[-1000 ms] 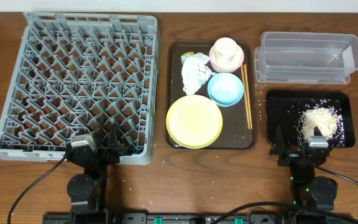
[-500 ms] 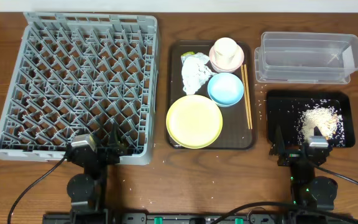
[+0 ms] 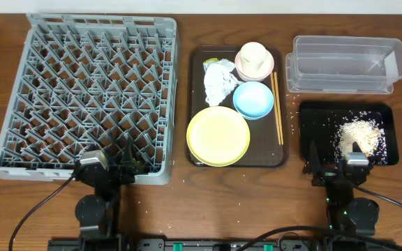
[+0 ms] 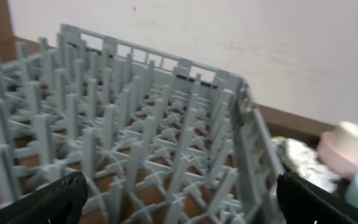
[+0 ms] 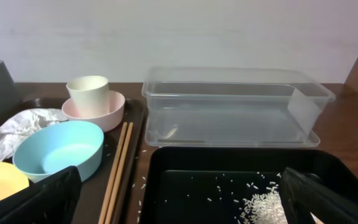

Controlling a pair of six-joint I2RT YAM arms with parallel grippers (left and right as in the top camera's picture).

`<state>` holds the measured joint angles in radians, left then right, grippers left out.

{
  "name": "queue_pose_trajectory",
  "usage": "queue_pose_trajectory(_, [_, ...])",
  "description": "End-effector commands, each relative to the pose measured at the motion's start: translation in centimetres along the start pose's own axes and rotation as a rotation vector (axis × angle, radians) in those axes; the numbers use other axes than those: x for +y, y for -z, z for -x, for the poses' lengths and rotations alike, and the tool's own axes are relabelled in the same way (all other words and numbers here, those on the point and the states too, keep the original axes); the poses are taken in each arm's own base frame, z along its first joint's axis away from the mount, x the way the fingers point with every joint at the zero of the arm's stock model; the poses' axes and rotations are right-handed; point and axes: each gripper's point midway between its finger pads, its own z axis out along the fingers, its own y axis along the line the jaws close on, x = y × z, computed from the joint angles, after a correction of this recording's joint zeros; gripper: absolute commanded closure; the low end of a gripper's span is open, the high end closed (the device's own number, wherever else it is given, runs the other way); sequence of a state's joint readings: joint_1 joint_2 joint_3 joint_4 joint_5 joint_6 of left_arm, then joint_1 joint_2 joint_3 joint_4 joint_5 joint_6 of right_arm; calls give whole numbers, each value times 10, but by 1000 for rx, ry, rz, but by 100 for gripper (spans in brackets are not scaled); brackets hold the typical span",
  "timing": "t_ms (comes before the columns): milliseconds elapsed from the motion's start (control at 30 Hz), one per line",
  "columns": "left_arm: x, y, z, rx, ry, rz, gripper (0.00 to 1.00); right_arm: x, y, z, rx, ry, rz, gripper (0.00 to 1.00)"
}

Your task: Sort waste into correct bins and load items into the dishwasher

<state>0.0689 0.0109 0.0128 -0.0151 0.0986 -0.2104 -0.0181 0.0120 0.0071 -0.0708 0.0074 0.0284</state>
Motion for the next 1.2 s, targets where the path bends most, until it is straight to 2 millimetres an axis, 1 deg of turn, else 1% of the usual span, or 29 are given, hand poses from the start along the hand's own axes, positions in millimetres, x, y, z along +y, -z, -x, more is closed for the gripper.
queue_pose_trajectory(0, [-15, 1, -16, 71, 91, -93, 2, 4, 0, -1, 2, 19, 16, 1])
queue_pose_trajectory(67, [-15, 1, -16, 71, 91, -93, 2, 4, 0, -1, 2, 19, 16, 1])
queue_pose_trajectory(200, [-18, 1, -8, 39, 88, -104, 2, 4, 0, -1, 1, 19, 16, 1])
queue_pose_trajectory(300, [-19, 1, -5, 27, 150, -108, 2, 4, 0, -1, 2, 19, 16, 1])
queue_pose_trajectory(400, [-21, 1, 3, -1, 186, -120, 2, 4, 0, -1, 1, 19, 16, 1])
queue_pose_trajectory(500, [-23, 2, 12, -38, 183, -133, 2, 4, 0, -1, 2, 19, 16, 1])
queue_pose_trajectory(633, [-24, 2, 14, -45, 182, -137, 2, 4, 0, -1, 2, 19, 16, 1])
queue_pose_trajectory(700, [-27, 3, 24, -83, 179, -152, 2, 4, 0, -1, 2, 19, 16, 1])
queue_pose_trajectory(833, [-37, 11, 60, -229, 162, -208, 2, 4, 0, -1, 2, 19, 16, 1])
queue_pose_trajectory(900, [-41, 15, 72, -283, 156, -228, 2, 4, 0, -1, 2, 19, 16, 1])
queue_pose_trajectory(1033, [-46, 22, 89, -337, 150, -250, 2, 4, 0, -1, 2, 19, 16, 1])
queue_pose_trajectory(1167, [-50, 23, 102, -336, 149, -251, 2, 4, 0, -1, 2, 19, 16, 1])
